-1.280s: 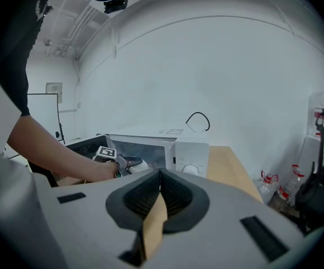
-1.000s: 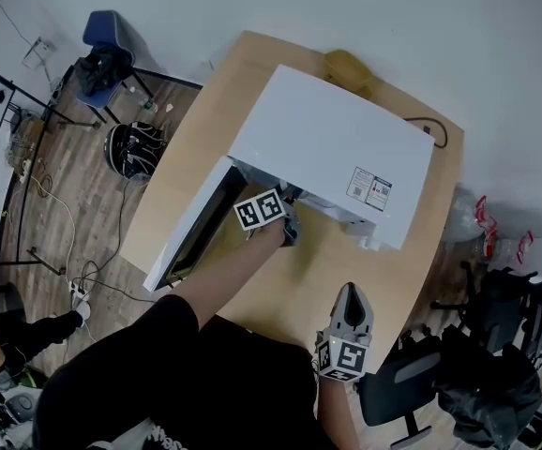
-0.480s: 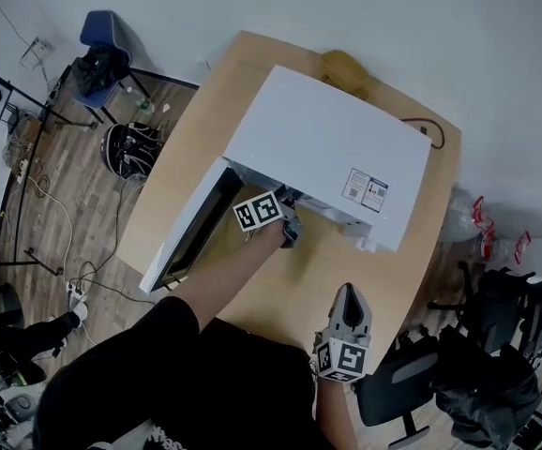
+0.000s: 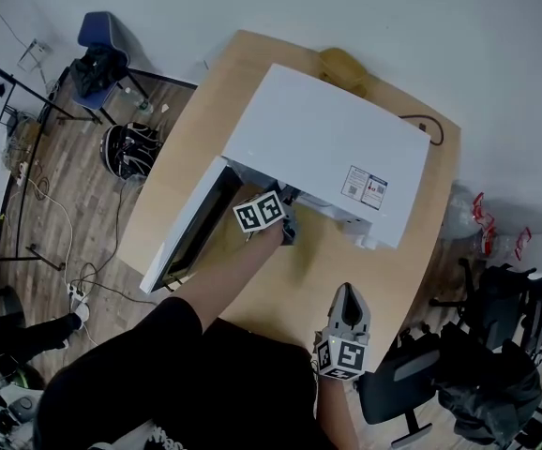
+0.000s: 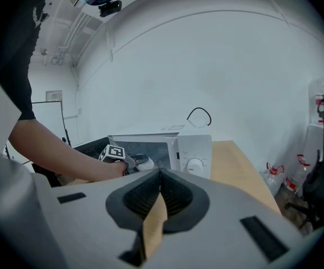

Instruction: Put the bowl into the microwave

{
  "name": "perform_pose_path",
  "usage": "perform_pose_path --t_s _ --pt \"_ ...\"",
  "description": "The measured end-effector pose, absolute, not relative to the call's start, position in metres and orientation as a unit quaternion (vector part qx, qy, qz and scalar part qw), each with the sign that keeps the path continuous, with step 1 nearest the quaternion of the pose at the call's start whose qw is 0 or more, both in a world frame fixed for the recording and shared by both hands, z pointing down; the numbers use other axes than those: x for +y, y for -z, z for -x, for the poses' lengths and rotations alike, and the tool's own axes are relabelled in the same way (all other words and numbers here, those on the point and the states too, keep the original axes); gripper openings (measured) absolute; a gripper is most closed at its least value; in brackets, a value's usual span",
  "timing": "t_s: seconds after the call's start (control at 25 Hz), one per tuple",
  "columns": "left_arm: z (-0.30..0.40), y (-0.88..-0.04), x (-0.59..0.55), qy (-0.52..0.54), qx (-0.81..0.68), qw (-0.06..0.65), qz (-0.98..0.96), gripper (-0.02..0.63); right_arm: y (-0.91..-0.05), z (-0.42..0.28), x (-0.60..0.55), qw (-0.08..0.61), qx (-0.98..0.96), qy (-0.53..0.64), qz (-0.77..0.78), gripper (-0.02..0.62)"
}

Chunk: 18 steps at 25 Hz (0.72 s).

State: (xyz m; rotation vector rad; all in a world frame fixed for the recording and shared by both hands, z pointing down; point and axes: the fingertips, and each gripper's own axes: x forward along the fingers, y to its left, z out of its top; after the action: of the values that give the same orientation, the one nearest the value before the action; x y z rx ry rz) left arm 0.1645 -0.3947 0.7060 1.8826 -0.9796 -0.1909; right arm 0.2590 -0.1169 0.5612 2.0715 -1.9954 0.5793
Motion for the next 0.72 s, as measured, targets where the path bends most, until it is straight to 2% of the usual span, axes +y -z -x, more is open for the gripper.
perform_pose_path --t_s 0.12,0.72 --pt "-0.165 -0.707 -0.393 0.062 -0.397 0.476 -0.782 0.258 -0.562 -0.255 -0.116 0.106 -0.681 -0.197 -0.697 0.060" --pt "-0.157 -0.720 -0.395 -0.065 -0.444 0.348 -0.823 0.258 -0.564 -0.243 -0.114 0.133 -0.692 -0.179 -0.687 0.060"
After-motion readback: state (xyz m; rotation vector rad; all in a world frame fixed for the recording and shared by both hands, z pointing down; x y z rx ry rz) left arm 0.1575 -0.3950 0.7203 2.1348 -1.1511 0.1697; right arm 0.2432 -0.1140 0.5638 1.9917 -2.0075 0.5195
